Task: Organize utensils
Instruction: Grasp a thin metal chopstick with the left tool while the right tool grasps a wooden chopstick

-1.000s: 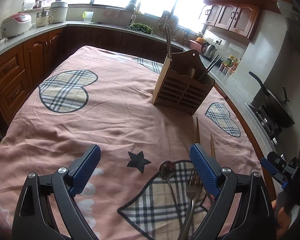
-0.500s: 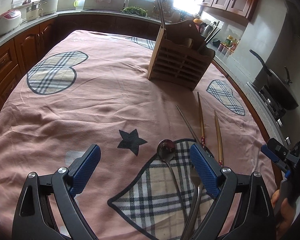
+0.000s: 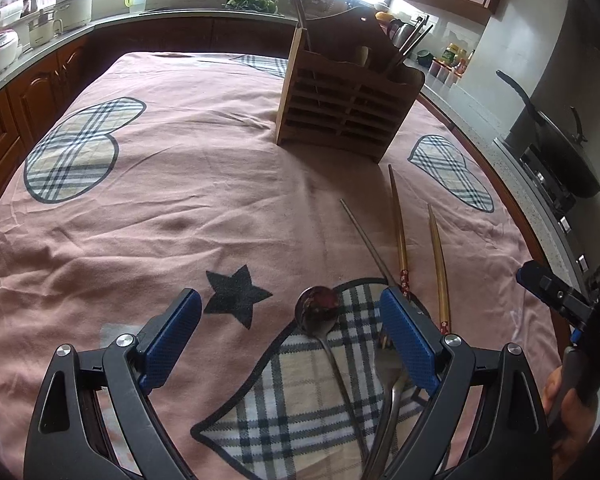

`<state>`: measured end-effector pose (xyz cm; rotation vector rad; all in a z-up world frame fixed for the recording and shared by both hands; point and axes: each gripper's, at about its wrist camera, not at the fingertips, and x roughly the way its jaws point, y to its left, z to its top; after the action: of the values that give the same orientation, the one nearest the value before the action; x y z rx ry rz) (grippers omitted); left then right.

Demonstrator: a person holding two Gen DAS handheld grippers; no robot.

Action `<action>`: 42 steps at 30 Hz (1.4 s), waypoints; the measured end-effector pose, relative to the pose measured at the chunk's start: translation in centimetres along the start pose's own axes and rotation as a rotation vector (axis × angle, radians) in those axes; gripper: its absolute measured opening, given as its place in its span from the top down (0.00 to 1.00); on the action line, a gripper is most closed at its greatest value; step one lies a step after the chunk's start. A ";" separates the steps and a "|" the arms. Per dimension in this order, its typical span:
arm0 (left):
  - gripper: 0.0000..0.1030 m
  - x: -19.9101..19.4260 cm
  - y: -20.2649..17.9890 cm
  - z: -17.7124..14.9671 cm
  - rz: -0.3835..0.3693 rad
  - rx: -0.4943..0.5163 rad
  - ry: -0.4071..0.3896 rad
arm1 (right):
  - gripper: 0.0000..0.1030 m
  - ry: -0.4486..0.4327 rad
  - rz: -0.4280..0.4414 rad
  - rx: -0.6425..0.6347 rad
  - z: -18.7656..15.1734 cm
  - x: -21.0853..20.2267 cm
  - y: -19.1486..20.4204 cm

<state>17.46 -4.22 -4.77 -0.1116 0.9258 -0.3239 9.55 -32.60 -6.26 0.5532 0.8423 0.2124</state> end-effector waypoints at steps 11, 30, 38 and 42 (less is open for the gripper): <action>0.29 6.6 -2.7 5.0 -0.026 0.038 0.102 | 0.59 0.115 -0.079 0.000 3.2 6.3 -1.6; 0.64 11.4 -5.2 6.5 0.010 0.203 0.185 | 0.82 0.272 -0.136 -0.102 5.0 12.0 -1.5; 0.84 12.0 -6.9 6.7 0.052 0.282 0.177 | 0.85 0.300 -0.159 -0.162 5.3 12.7 -0.9; 0.86 12.0 -6.9 6.6 0.050 0.291 0.169 | 0.88 0.291 -0.157 -0.159 5.3 12.7 -0.8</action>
<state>27.85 -14.93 -8.41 0.2089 1.0367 -0.4229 21.84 -30.30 -12.10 0.3085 1.1361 0.2172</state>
